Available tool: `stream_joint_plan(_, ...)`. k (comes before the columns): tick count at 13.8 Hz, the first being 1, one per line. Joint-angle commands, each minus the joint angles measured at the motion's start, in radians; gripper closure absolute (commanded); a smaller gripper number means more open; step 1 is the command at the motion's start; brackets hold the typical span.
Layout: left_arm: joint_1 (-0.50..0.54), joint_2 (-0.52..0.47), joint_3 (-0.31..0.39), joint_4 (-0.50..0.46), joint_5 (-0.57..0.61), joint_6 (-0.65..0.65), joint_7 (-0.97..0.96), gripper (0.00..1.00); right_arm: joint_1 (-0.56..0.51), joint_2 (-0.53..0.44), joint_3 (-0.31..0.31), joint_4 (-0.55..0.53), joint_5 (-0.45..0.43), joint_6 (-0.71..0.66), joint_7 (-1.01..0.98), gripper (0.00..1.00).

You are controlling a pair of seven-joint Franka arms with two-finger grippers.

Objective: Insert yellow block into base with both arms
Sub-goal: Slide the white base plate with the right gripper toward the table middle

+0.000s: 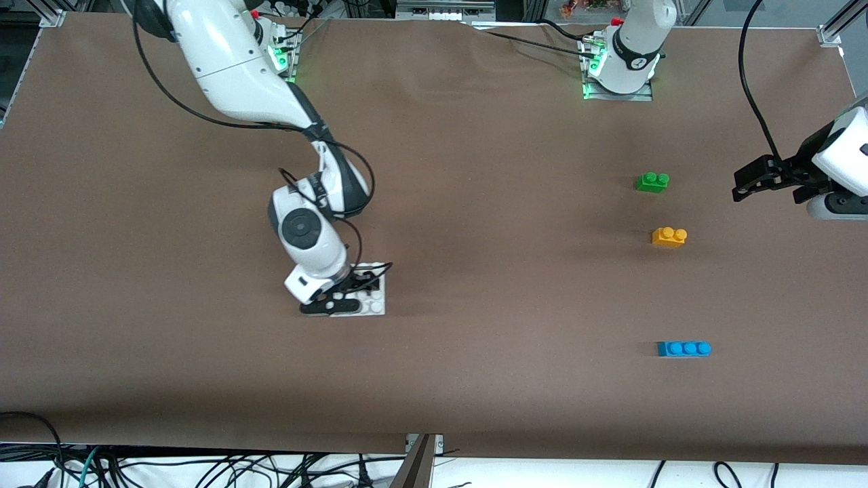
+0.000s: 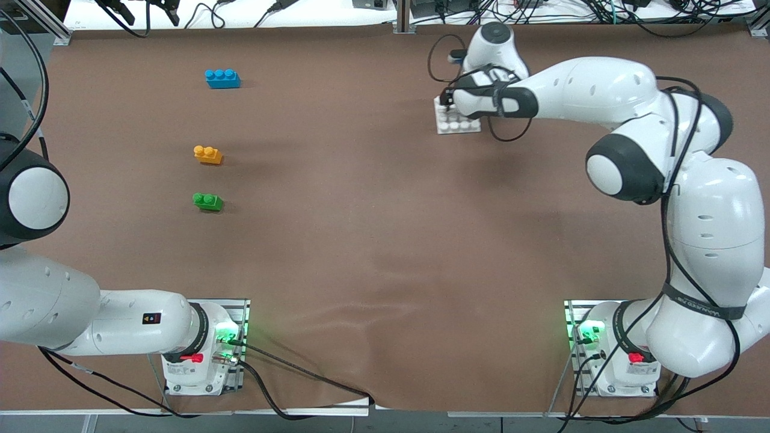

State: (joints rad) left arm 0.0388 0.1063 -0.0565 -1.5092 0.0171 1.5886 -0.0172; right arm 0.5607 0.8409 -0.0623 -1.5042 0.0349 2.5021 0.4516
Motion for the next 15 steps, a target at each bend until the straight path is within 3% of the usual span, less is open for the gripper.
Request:
stream_joint_plan(1,0.003,0.012,0.0,0.035,-0.025,-0.027,0.003,0.0,0.065,0.099,0.009,0.071,0.02,0.034,0.087,0.0)
stream_joint_plan(8,0.003,0.012,0.0,0.035,-0.025,-0.029,0.003,0.0,0.194,0.161,0.009,0.196,0.022,0.053,0.225,0.0)
stream_joint_plan(15,0.003,0.012,0.0,0.035,-0.023,-0.03,0.005,0.0,0.286,0.201,0.009,0.232,0.022,0.139,0.268,0.0)
